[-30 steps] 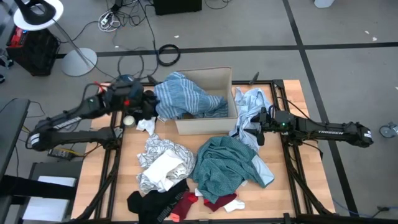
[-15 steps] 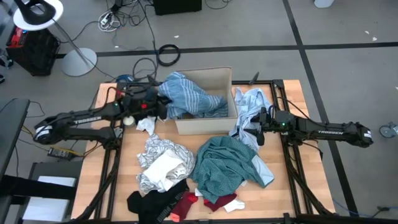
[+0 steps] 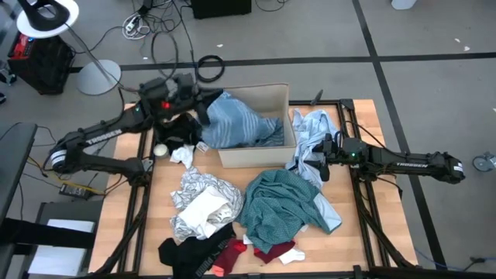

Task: Sort clothes
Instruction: Put the dark blue shirt into the laundry organizer

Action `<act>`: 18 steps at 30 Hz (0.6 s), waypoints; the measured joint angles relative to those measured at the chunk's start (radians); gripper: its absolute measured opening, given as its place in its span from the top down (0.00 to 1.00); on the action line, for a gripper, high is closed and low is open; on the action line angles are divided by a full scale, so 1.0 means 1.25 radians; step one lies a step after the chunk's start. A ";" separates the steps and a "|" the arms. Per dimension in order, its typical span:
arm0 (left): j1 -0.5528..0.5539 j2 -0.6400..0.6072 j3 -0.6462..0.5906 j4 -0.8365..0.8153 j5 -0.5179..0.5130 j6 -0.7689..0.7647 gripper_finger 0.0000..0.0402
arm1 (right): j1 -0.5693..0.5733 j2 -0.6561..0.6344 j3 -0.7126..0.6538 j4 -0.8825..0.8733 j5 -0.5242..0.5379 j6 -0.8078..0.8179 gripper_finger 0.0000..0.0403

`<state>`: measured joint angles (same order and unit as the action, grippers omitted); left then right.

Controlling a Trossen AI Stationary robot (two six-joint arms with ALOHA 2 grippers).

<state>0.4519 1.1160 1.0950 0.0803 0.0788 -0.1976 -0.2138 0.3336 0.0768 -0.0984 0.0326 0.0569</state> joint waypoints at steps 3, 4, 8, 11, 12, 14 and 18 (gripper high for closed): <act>0.000 0.094 0.118 -0.020 0.043 0.011 1.00 | 0.000 0.000 0.000 0.000 0.000 0.000 0.37; 0.000 0.125 0.163 -0.040 0.058 0.011 1.00 | 0.000 0.000 0.000 0.000 0.000 0.000 0.37; 0.000 0.227 0.326 -0.191 0.070 0.054 1.00 | 0.000 0.000 0.000 0.000 0.000 0.000 0.37; -0.001 0.277 0.399 -0.284 0.067 0.075 1.00 | 0.000 0.000 0.000 0.000 0.000 0.000 0.37; -0.001 0.287 0.412 -0.303 0.067 0.075 1.00 | 0.000 0.000 0.000 0.000 0.000 0.000 0.37; -0.001 0.295 0.420 -0.331 0.067 0.075 1.00 | 0.000 0.000 0.000 0.000 0.000 0.000 0.37; -0.002 0.292 0.419 -0.347 0.067 0.094 0.99 | 0.000 0.000 0.000 0.000 0.000 0.000 0.37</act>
<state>0.4500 1.4815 1.6187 -0.3537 0.1623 -0.0804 -0.2134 0.3336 0.0769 -0.0982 0.0326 0.0569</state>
